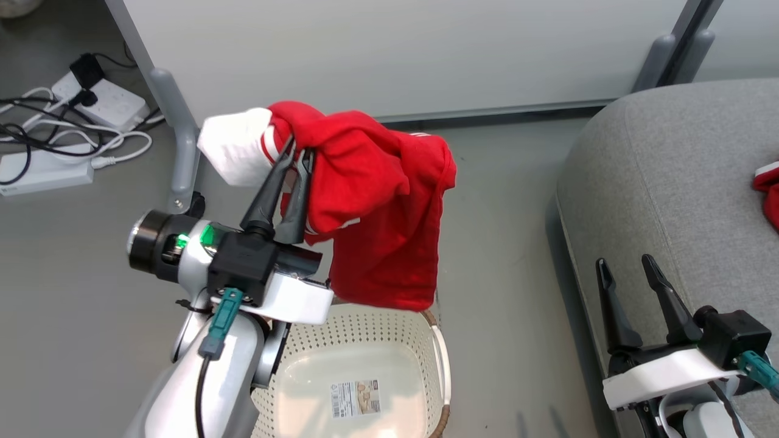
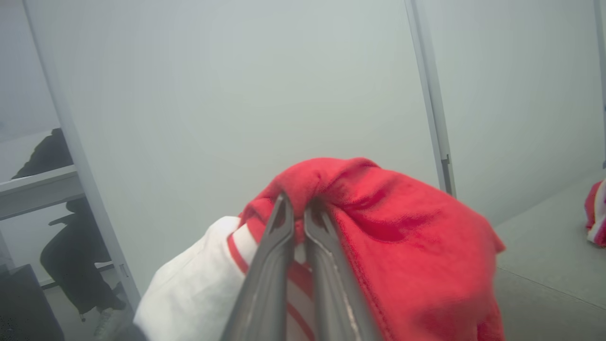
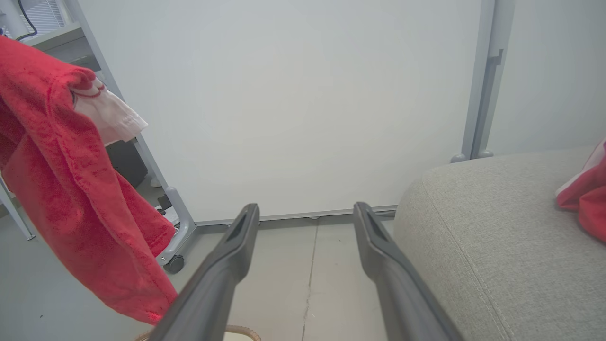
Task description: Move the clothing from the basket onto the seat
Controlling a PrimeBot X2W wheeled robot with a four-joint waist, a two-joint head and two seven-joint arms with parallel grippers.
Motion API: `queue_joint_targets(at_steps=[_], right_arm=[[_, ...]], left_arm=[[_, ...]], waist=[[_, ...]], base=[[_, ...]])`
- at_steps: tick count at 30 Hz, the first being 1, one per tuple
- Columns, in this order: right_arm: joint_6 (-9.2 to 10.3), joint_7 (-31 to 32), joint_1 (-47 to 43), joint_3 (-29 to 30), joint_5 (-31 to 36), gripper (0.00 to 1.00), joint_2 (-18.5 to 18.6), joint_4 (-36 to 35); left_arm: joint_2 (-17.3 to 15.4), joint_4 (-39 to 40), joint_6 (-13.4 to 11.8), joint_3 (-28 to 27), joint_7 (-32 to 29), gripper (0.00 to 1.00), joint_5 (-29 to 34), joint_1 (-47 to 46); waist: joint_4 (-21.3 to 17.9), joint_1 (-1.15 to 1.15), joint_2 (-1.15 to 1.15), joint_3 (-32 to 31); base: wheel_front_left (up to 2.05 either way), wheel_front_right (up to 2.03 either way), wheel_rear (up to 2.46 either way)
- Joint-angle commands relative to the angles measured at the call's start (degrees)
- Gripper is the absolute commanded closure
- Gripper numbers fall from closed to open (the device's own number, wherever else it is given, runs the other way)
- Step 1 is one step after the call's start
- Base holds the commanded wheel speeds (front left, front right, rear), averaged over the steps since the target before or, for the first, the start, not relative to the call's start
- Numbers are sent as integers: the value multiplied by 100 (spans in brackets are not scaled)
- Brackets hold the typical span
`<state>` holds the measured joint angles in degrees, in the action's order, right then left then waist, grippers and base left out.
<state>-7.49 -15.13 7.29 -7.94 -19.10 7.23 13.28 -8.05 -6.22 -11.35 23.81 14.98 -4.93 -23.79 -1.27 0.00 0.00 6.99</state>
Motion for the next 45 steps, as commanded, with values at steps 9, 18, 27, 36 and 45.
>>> queue_joint_targets(at_steps=[9,18,27,36,45], right_arm=[[-1,1,-188,-80,-21,0,-6,-5],[-1,1,-206,-98,-62,0,-42,-52],[-1,1,-197,-67,-65,0,-85,-46],[-1,1,-103,-24,-24,0,-83,-57],[-1,1,-64,4,40,0,-54,-83]], left_arm=[[241,1156,179,-431,20,100,184,371],[389,1438,523,-287,21,100,304,493],[475,1439,814,305,21,100,291,625],[507,1451,868,540,21,100,127,608],[510,1489,821,531,21,100,78,542]], waist=[[-3,0,0,-385],[-20,0,0,-460],[-52,0,0,-408],[-83,0,0,-364],[-81,0,0,-339]], base=[[0,0,0],[0,0,0],[0,0,0],[0,0,0],[0,0,0]])
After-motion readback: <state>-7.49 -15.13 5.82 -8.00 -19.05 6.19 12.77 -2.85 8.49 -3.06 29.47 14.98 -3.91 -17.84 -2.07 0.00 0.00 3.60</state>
